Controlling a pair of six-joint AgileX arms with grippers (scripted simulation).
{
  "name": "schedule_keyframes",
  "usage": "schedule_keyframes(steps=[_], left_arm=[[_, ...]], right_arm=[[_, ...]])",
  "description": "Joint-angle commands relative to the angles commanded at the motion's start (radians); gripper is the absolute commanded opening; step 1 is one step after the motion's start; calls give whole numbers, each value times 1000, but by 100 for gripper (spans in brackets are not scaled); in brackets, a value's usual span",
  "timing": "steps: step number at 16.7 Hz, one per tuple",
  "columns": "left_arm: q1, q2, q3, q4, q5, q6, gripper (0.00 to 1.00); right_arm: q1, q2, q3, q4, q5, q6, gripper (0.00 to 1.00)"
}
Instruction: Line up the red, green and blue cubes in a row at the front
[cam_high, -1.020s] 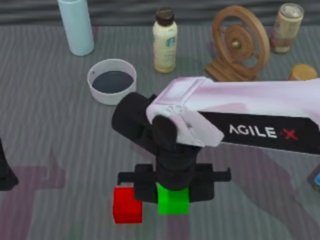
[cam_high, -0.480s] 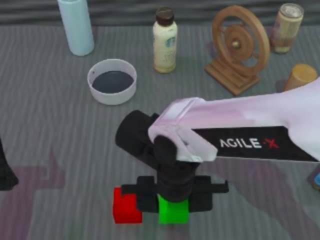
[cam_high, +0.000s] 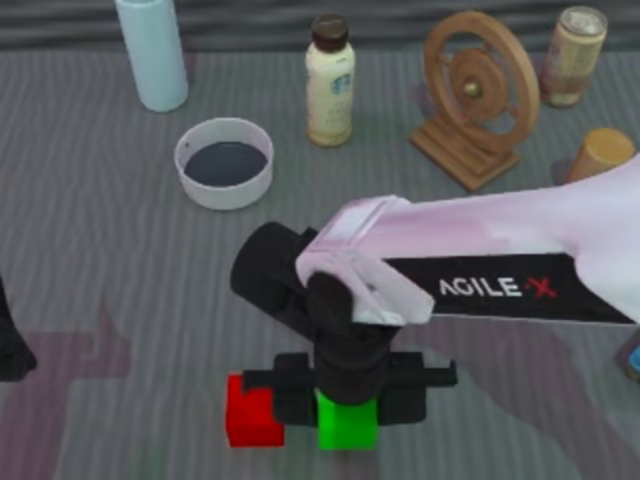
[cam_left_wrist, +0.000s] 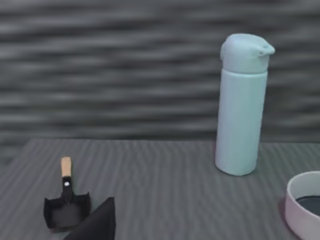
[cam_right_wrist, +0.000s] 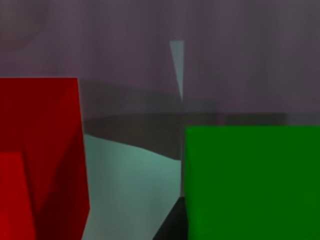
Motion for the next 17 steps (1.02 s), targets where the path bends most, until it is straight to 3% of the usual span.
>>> schedule_keyframes(steps=[4,5,14,17], left_arm=[[0,0,0,0,0,0,100],[0,0,0,0,0,0,100],[0,0,0,0,0,0,100],[0,0,0,0,0,0,100]], right_arm=[[0,0,0,0,0,0,98],[0,0,0,0,0,0,100],[0,-1,3,-4,0,0,100],[4,-26,50,-75,1,1,100]])
